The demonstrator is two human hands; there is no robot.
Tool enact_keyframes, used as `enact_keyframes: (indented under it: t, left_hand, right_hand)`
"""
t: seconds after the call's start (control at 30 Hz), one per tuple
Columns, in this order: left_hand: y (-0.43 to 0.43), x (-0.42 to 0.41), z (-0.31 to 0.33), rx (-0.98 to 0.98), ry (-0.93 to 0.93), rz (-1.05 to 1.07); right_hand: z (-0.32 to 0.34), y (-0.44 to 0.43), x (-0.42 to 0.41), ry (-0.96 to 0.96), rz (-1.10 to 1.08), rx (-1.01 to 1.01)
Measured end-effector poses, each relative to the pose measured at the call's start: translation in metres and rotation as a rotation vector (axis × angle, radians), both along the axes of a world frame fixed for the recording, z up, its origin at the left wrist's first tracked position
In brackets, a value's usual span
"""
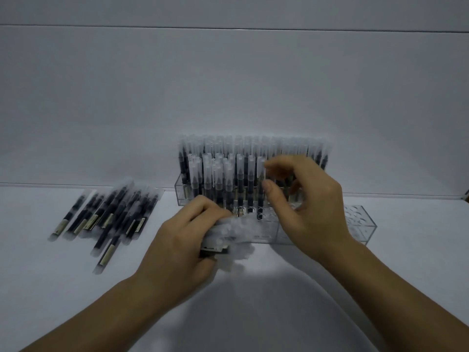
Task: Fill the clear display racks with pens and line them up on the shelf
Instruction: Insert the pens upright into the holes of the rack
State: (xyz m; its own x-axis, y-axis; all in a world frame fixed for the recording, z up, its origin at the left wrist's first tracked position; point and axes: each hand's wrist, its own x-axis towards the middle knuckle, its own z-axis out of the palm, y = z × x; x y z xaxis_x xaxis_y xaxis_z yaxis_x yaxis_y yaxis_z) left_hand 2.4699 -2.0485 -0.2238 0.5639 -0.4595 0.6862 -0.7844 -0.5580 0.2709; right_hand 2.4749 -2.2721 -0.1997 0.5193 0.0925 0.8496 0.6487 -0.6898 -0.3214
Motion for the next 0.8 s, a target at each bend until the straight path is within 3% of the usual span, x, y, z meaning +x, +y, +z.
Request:
enact_keyframes:
  t: [0.23, 0.4, 0.8]
  left_hand:
    - [0.003, 0.003, 0.003, -0.33, 0.132, -0.038]
    - [-0.002, -0.003, 0.007, -0.401, 0.215, -0.101]
    - [0.007, 0.004, 0.001, -0.223, 0.056, -0.004]
  right_hand:
    - [-0.006, 0.004, -0.022, 0.511, 0.39, 0.195]
    - [-0.007, 0.016, -0.023, 0.579, 0.456, 0.381]
    - [0.009, 0.009, -0.025, 0.563, 0.478, 0.655]
